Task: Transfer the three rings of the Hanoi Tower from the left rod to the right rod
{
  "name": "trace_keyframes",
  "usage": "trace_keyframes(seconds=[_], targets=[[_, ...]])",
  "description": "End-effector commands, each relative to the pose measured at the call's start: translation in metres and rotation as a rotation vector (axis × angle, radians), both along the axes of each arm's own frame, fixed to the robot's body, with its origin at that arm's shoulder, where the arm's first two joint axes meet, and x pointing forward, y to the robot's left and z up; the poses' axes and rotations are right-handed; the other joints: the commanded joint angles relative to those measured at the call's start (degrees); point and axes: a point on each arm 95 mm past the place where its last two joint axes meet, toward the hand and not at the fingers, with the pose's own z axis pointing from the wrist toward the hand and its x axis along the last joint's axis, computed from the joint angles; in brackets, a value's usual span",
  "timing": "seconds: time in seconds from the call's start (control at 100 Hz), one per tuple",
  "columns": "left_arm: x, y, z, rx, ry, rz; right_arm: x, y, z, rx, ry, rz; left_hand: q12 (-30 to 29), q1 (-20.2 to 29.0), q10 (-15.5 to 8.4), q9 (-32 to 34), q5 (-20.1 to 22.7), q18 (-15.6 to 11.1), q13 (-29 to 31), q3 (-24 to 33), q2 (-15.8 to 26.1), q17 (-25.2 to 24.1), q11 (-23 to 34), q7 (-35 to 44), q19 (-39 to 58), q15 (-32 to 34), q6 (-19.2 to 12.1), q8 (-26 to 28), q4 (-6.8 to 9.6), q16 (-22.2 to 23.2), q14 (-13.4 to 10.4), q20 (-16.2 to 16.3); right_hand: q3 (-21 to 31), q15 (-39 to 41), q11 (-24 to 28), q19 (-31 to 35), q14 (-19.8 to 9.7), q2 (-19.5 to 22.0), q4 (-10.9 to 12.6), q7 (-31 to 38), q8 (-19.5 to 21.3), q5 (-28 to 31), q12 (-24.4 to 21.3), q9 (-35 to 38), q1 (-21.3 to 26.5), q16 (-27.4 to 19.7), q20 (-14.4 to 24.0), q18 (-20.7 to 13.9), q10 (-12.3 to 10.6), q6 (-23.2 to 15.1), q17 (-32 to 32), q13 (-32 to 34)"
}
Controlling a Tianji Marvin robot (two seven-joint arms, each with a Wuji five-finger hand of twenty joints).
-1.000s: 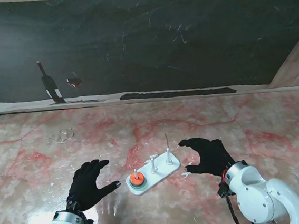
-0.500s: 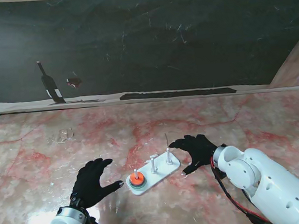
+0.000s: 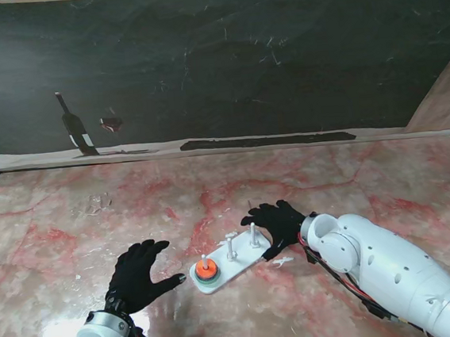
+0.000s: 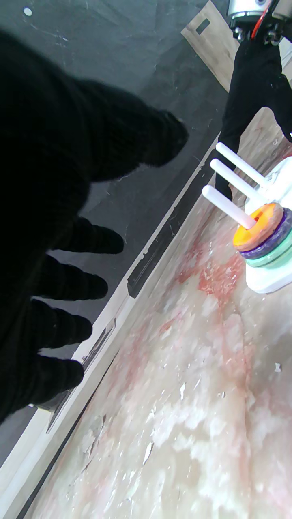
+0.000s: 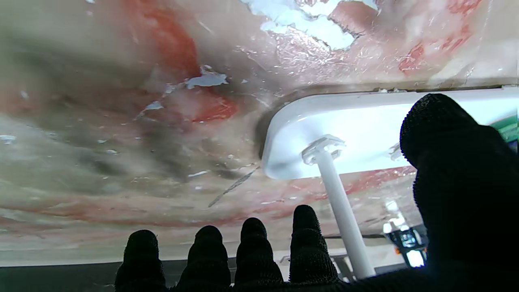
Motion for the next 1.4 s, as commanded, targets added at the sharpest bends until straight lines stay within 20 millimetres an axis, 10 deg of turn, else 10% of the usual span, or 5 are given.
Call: trace_keyframes(seconds=[0.0,0.83,1.39], targets=[[-0.002,0.000,0.000,0.002,0.007,-0.002,0.002,0.009,0.001,0.008,-0.021,0.006,0.34,-1.57,-1.55,-1.55,-1.74,-0.67,-0.73,-0.77,-0.03,-0.13,-1.59,-1.47,-1.04,-1.58,-0.67,-0.26,0.73,-0.34,-1.44,-0.59,0.64,-0.83,-1.80,-1.85,0.58,0.36,-1.04,0.78,1.51,-2.09,-0.76,-1.73,-2.78,-1.18,0.84,0.44,0.62,-0.87,0.28,-2.34],[-0.006,0.004,0.002,0.009,0.008,0.005,0.005,0.020,-0.029,-0.019,0.023,0.002,0.46,-1.58,-1.74,-1.60,-1.72,-0.79,-0.75,-0.79,0.14,-0.20,-1.79,-2.19,-0.63,-1.38,-0.94,-0.05,0.66,-0.06,-1.43,-0.32,1.12,-0.72,-1.83,-5.82,0.58,-1.81,-0.89,14.08,15.66,0.47,-4.72,-1.52,-0.18,-1.08,0.73,1.71,-0.21,-8.04,1.34,-2.30],[-0.002,0.001,0.000,0.006,0.022,-0.017,-0.041,0.008,-0.038,-0.072,0.006,-0.061,0.39,-1.79,-1.86,-1.78,-1.74,-0.83,-0.74,-0.87,0.25,-0.22,-2.12,-2.36,-0.68,-1.58,-1.10,0.08,0.62,-0.28,-1.46,-0.32,0.07,-0.65,-1.53,-7.86,0.74,1.56,-0.70,21.93,23.70,6.24,-3.40,-1.57,0.34,-0.86,0.72,2.88,0.45,-10.06,1.83,-2.32]])
